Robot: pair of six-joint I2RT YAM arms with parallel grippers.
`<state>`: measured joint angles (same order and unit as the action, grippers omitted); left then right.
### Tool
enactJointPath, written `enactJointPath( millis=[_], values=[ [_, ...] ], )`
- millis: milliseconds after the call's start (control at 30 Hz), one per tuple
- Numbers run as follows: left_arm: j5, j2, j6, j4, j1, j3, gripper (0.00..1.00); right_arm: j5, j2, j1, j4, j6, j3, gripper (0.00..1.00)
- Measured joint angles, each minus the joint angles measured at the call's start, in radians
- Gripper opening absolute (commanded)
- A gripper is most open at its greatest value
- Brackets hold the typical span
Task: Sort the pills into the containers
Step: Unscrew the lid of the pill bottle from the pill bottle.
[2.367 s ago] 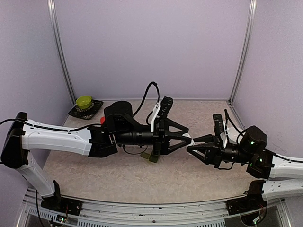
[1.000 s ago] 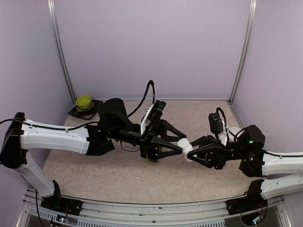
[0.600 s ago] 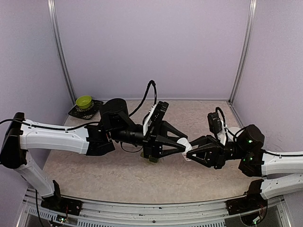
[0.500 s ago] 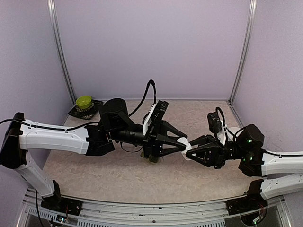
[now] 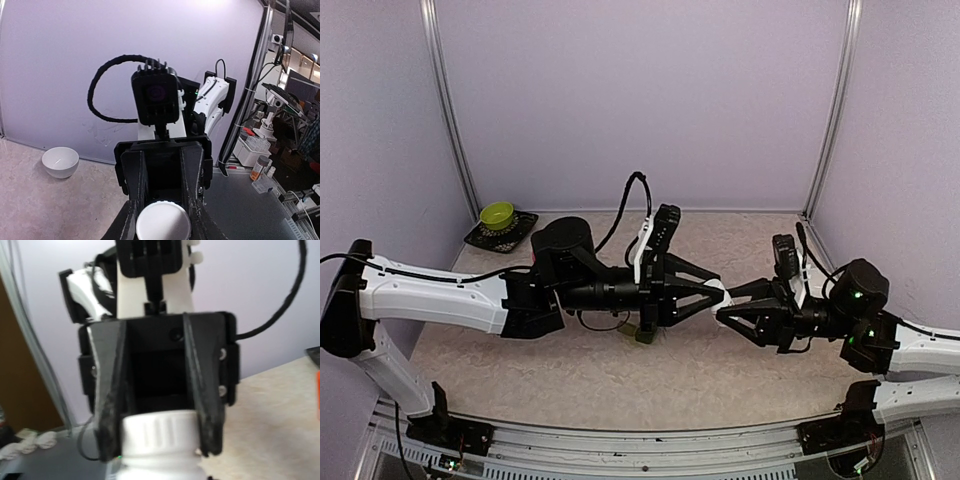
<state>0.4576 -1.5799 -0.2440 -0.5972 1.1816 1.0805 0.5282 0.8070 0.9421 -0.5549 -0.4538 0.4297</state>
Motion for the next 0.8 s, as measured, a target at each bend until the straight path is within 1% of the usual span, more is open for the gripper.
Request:
enactJointPath(
  millis=[100,233,400,500,567,700,800],
  values=[
    [-0.051,-0.009,-0.039,-0.001,0.007,0.000,0.21,-0.047,-0.025,0.001,0.057,0.044,0.003,0.00],
    [-0.129,-0.032,-0.132,0.020,0.010,0.014,0.21,-0.126,-0.051,0.000,0.140,0.099,0.008,0.00],
    [-0.243,-0.064,-0.271,0.103,0.016,0.092,0.35,-0.248,-0.069,0.000,0.235,0.174,0.045,0.00],
    [-0.269,-0.077,-0.325,0.119,0.021,0.127,0.44,-0.283,-0.077,0.000,0.261,0.203,0.060,0.00],
    [-0.279,-0.082,-0.344,0.121,0.027,0.139,0.47,-0.288,-0.085,0.000,0.269,0.219,0.063,0.00],
    [-0.281,-0.082,-0.352,0.123,0.033,0.139,0.49,-0.286,-0.096,0.000,0.283,0.224,0.063,0.00],
    [-0.277,-0.082,-0.348,0.122,0.038,0.140,0.57,-0.281,-0.107,0.000,0.292,0.222,0.063,0.00]
  ],
)
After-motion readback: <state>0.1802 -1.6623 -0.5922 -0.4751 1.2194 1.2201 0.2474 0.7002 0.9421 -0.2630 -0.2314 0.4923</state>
